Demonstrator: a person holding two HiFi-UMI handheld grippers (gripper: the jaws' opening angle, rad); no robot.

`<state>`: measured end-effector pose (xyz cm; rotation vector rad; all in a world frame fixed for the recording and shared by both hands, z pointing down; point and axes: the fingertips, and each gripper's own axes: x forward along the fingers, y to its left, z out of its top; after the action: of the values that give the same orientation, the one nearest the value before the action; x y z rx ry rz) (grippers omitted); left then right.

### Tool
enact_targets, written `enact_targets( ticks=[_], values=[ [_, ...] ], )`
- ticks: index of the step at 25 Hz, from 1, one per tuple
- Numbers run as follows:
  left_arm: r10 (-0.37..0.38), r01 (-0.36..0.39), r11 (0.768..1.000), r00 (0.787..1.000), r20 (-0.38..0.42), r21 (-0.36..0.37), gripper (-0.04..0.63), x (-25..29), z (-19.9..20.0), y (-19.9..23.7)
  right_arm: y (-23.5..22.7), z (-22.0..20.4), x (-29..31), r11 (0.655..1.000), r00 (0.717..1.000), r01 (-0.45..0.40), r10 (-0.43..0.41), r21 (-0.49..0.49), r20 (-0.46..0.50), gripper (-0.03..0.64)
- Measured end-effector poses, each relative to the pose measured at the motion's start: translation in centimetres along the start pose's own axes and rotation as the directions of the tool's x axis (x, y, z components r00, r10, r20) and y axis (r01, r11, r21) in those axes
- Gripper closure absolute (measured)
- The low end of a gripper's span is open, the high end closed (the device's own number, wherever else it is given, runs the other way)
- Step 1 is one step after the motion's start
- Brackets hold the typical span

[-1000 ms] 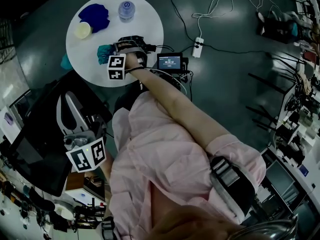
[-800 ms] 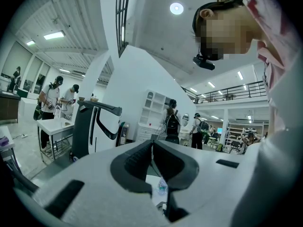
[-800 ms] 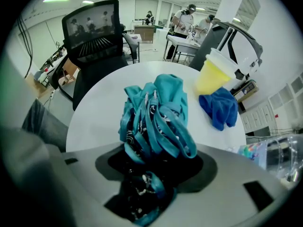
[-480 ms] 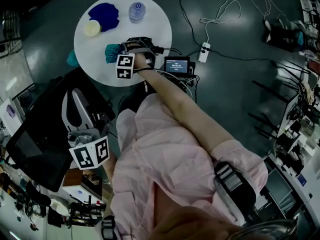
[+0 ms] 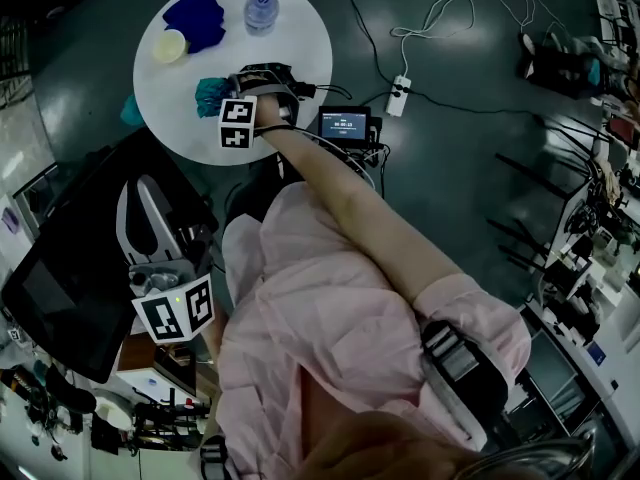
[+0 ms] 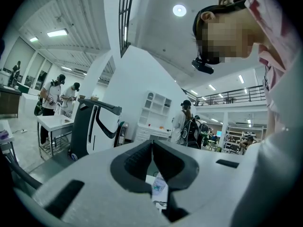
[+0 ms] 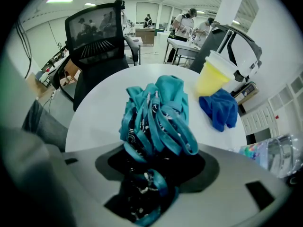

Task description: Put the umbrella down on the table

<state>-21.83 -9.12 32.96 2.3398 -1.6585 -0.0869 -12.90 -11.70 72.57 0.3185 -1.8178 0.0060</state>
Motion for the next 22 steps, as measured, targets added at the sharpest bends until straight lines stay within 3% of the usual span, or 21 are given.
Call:
enact_targets(
  ticks=[4,10,22],
  values=[
    [-0.029,0.029,1.000,0.999,-0.023,-0.001,0.572,-0.3,-1.0,-1.2,-0.2,-0.1,-0.3,1.000,1.000,0.013,-0.013,-0.005,0.022,0.368],
    [-0.002,0.002,1.000,1.000,-0.003,-0.012,0.572,-0.5,-0.5,-1.2,0.1,-0.2,-0.2,1.000,0.999,-0.004,0.004,-0.007,0.036,0.368],
    [-0.030,0.030,1.000,0.999,-0.015,-0.001,0.572,-0.4,-0.9,-2.6,-0.1,0.0,-0.3,1.000,0.998,0.024,-0.022,-0.020,0.067,0.368]
  ],
)
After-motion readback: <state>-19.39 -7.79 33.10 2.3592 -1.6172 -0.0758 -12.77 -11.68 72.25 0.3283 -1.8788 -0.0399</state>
